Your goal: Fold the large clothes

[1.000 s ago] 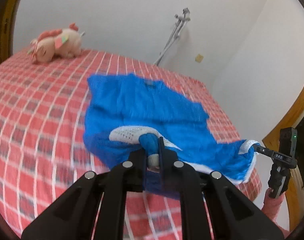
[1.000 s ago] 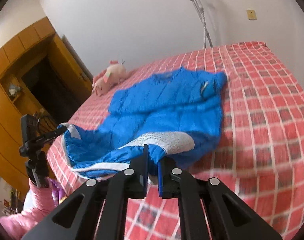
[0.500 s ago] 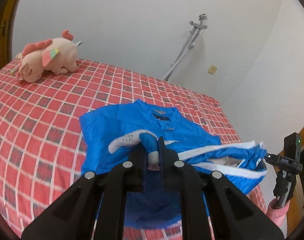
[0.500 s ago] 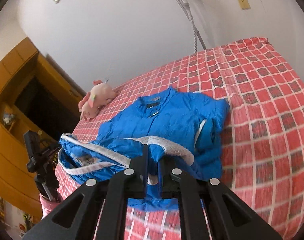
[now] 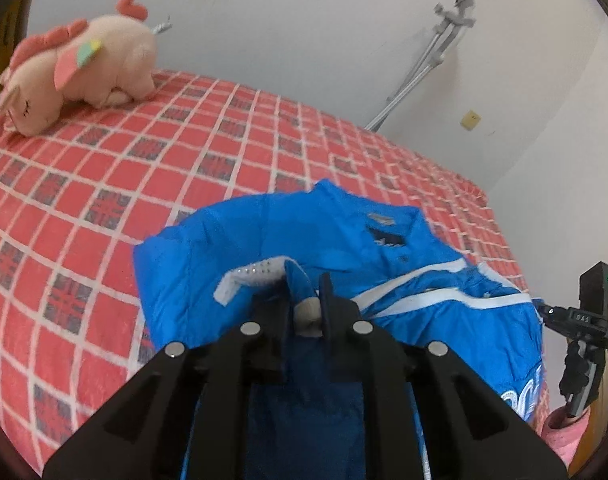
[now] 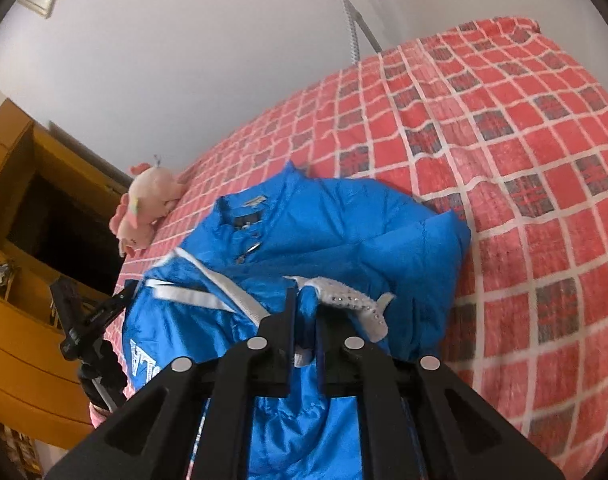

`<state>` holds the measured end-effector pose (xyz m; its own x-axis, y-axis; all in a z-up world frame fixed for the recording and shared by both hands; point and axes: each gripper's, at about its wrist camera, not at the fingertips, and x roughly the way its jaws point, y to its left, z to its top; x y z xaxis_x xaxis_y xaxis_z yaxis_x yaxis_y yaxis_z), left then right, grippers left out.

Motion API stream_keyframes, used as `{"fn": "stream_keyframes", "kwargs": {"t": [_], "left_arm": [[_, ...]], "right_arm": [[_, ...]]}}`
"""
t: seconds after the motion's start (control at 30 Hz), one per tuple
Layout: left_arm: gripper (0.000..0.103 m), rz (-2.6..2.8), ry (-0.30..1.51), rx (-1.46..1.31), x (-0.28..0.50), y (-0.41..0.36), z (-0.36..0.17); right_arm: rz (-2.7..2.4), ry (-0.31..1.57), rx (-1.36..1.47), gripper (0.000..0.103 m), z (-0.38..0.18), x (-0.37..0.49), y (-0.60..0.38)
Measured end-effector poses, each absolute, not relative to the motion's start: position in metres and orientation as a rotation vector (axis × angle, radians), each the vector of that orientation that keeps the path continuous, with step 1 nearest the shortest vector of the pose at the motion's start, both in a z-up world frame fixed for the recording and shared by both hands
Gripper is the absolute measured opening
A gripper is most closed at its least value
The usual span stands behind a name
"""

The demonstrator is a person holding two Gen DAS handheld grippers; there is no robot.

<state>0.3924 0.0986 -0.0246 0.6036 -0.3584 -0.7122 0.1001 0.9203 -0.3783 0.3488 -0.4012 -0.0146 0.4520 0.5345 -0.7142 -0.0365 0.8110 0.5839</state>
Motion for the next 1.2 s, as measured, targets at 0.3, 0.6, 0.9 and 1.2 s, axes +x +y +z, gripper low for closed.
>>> {"fn": "stream_keyframes", "kwargs": {"t": [0.3,0.6,0.9,1.2], "left_arm": [[0.037,-0.305,0.883,-0.347,0.385,0.105,-0.028],[0.081,-0.147,0.774,-0.044,0.342,0.100,0.016],[0.078,-0.157,0.970,0.024,0.362,0.096,-0.029],[0.019,-0.179,0.922,-0.001,0.352,0.095,-0.020]], "right_arm": [[0.423,1.011,0.523,0.044,-0.020,0.343,-0.399],[0.347,0.992,0.359,0.071,-0.003,0.326,-0.398],[0.288,1.072,0.174,0.057,-0.031,0.326,-0.378],[0.259,0.973,0.101,0.012,-0.005,0.309,-0.373]]}}
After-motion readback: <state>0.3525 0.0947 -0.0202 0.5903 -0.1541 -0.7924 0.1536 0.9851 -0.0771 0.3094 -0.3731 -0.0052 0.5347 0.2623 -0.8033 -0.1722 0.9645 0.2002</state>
